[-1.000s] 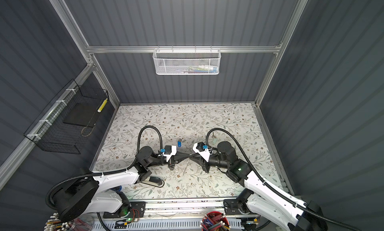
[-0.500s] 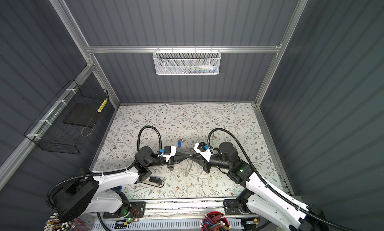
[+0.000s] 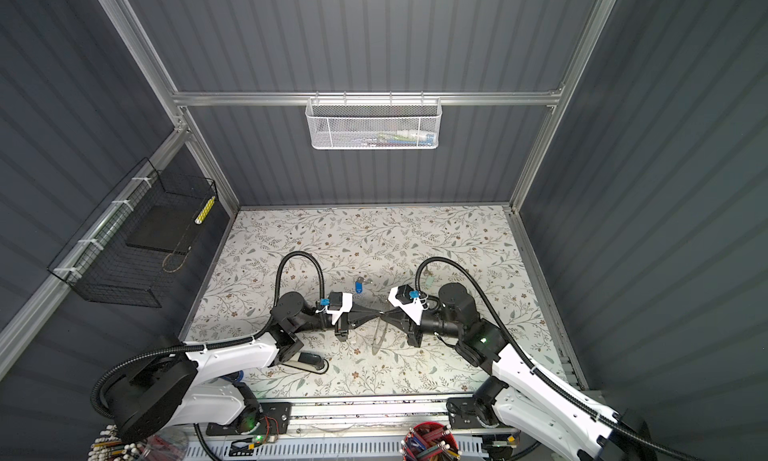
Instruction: Put the keys on the keyring
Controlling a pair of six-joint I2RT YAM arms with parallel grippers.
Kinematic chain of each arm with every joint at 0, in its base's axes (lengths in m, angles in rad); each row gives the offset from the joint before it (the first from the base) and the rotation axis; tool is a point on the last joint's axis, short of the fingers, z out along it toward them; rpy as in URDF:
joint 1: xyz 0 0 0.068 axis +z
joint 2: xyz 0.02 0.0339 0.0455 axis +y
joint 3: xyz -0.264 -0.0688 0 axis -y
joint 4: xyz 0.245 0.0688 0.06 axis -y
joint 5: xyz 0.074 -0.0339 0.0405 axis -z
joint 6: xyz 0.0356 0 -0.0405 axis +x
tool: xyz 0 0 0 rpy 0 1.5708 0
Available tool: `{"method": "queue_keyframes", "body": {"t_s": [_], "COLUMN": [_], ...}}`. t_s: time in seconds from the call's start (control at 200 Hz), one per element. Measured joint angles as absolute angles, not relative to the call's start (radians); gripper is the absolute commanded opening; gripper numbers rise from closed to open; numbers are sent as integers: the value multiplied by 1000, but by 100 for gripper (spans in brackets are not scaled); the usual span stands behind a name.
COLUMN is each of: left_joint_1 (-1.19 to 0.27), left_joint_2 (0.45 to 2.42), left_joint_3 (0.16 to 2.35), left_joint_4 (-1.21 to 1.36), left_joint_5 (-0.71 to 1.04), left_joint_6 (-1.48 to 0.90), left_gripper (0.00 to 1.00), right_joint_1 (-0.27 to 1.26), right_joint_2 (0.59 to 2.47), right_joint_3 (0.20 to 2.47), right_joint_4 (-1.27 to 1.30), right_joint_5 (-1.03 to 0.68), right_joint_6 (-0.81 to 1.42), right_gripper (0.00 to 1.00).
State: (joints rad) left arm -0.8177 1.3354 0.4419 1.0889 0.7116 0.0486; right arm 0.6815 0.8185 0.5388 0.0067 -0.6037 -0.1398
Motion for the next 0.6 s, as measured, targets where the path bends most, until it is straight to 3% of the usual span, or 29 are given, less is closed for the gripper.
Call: {"method": "queue_keyframes", "body": {"t_s": [0.075, 0.12, 0.365, 0.6], "left_joint_1": [-818, -818, -818, -818], "left_joint_2": [1330, 1320, 1137, 1125], "left_joint_3": [443, 446, 608, 688], "left_joint_4": [1043, 1000, 421, 132], "left_joint_5": [712, 716, 670, 635], "left_joint_6": [75, 93, 428, 609], "left_gripper": [32, 37, 37, 35], "right_joint_1": [681, 681, 675, 674], "right_joint_2": [820, 823, 886, 1045], "right_joint_3": [541, 548, 685, 833], "right_joint_4": [-29, -61, -285, -493], "right_joint_5": [-612, -616, -617, -607], "right_joint_6": [-144, -148, -215, -281], "right_gripper": [0, 0, 0, 0]}}
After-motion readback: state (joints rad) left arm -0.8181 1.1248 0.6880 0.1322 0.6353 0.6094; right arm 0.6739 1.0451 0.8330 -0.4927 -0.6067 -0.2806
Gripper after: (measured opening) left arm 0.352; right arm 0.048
